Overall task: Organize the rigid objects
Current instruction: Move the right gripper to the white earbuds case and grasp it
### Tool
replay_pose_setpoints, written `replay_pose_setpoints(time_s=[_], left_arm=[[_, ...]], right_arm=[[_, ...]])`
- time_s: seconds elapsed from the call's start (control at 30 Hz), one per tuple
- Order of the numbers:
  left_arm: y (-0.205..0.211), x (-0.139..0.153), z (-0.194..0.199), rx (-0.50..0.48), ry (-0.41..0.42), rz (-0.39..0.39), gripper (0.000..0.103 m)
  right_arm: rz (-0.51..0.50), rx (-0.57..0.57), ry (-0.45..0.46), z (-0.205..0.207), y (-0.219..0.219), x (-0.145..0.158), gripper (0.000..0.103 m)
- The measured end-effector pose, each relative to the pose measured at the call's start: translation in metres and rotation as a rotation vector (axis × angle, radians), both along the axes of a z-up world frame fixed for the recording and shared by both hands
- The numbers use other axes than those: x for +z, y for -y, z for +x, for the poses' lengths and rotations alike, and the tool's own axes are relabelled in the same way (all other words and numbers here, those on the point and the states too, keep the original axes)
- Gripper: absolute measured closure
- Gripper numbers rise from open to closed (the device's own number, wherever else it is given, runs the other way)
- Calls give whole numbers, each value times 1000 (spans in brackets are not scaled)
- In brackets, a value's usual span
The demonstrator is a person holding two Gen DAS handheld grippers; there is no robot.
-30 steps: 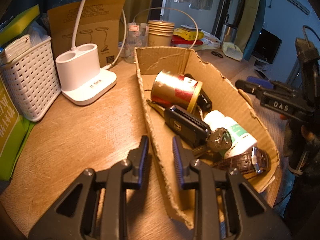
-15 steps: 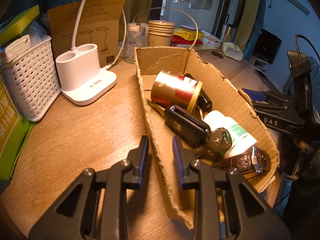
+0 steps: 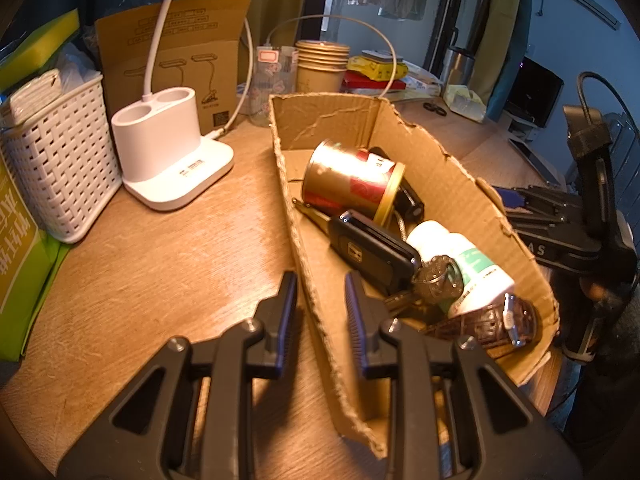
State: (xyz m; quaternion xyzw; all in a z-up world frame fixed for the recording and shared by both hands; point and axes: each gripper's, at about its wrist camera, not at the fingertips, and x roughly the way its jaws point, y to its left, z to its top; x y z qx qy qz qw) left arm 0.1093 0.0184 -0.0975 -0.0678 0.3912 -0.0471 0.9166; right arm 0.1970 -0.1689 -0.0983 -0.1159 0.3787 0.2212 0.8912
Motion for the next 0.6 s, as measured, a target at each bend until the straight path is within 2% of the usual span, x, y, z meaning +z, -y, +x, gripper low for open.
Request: replay_pose_setpoints(time_s=[0.37, 0.6], left_arm=[[0, 0, 0, 1, 0, 1, 77], [0, 0, 0, 0, -1, 1, 77]], right_arm=[[24, 9, -49, 5, 1, -4, 51], [3, 5, -64, 7, -2, -8, 51]])
